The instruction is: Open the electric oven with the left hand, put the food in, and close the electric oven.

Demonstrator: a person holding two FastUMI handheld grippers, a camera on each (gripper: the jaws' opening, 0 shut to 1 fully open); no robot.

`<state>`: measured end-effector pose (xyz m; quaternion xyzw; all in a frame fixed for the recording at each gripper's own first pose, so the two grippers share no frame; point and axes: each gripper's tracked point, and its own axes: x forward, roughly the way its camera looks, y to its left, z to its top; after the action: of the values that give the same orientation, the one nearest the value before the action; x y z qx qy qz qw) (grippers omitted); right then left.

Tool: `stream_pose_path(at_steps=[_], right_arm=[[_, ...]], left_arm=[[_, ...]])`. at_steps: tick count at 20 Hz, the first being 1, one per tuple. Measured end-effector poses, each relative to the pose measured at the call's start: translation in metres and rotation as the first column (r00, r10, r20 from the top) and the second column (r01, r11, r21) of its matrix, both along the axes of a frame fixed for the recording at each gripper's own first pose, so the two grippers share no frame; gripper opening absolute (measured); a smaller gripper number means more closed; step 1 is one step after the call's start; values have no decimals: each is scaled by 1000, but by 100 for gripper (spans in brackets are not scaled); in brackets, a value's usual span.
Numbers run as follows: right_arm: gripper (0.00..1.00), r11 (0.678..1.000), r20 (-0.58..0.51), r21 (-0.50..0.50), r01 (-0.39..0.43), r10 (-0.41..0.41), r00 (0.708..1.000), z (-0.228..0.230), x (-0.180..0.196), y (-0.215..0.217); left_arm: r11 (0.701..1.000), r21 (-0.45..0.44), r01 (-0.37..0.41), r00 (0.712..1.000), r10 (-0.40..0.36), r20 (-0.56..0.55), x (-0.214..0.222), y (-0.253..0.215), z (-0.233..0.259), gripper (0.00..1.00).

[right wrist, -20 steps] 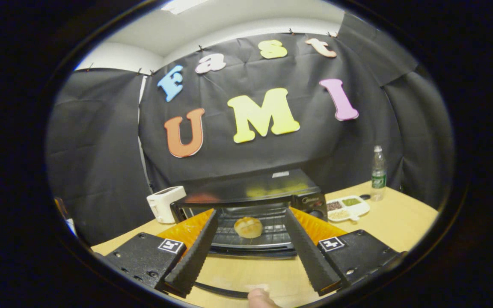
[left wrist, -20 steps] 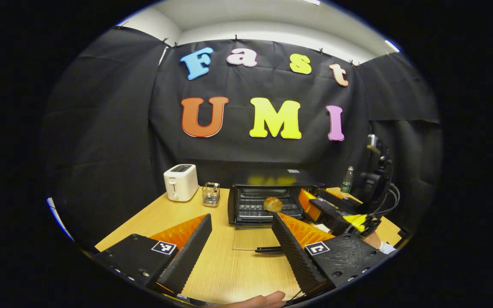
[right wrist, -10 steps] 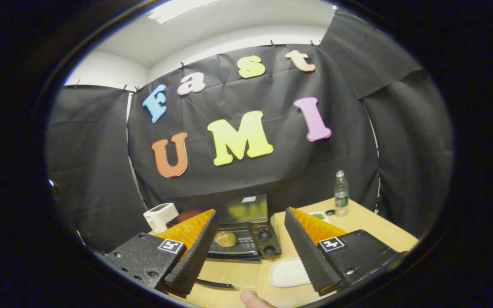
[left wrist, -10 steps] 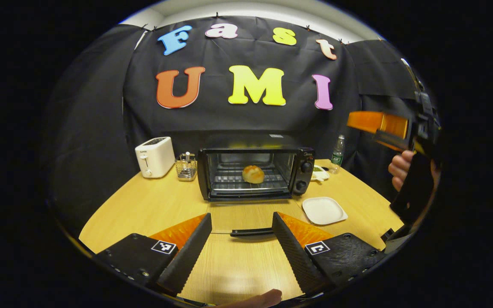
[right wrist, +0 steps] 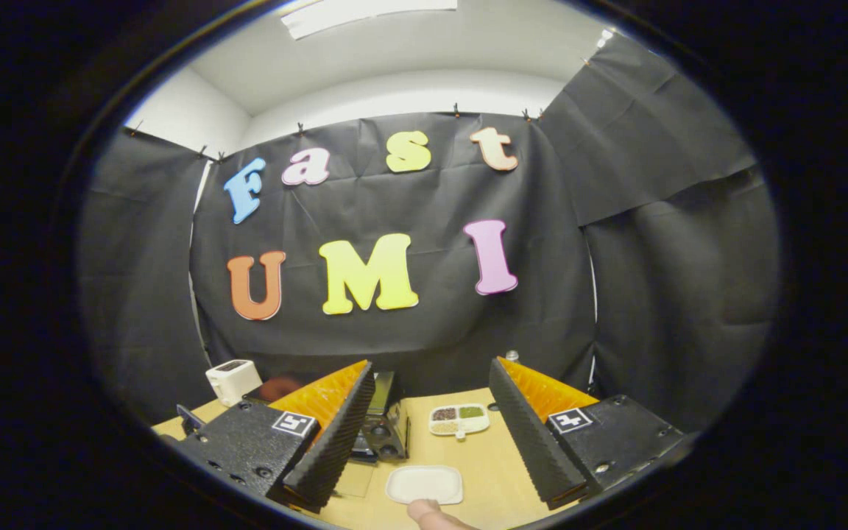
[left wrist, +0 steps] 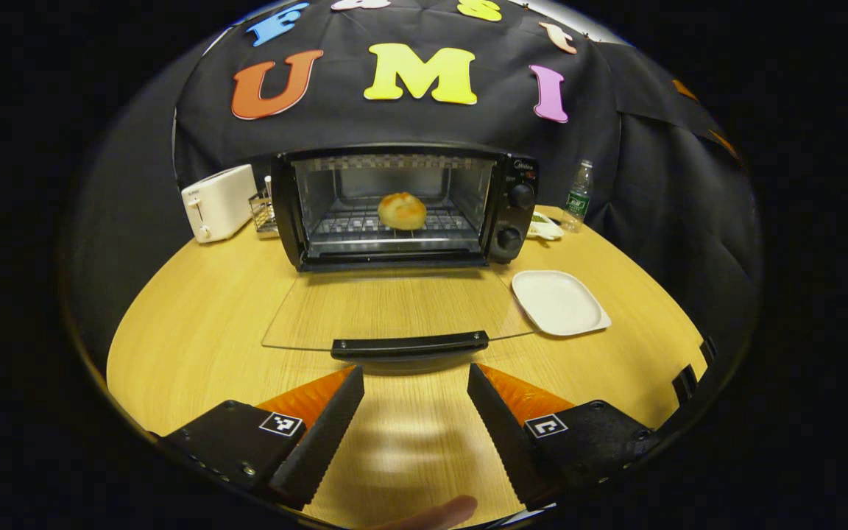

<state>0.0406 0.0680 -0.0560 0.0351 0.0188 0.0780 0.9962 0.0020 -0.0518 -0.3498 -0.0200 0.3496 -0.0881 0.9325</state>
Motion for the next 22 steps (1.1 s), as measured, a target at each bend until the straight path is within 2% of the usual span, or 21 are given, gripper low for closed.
stream_pose_path(at_steps=[9,10,12,14,15,19,22], right_arm=[[93,1000,46,-2,-23,23,999,12,-23,-20],[99,1000,42,1,-19,19,999,10,-24,-24],[99,1000,38,8,-24,24,999,6,-22,-27],[99,1000,20,8,-24,24,1000,-3,-19,-32],[93,1000,16,10,-21,21,1000,-4,-17,-35],[93,1000,-11,15,-25,25,1000,-16,-10,-39],[93,1000,-17,18,-23,24,1000,-19,-7,-43]], left_arm=[[999,4,-37,997,38,-67,18,-8,-19,94],[999,4,-47,997,47,-66,21,-8,-20,94],[997,10,-72,996,72,-58,29,-4,-18,94],[998,17,-64,994,65,-87,28,-6,-22,94],[998,16,-67,994,68,-90,28,-5,-22,94],[998,27,-59,994,61,-96,28,-7,-17,93],[997,52,-57,997,59,-40,31,-6,0,93]])
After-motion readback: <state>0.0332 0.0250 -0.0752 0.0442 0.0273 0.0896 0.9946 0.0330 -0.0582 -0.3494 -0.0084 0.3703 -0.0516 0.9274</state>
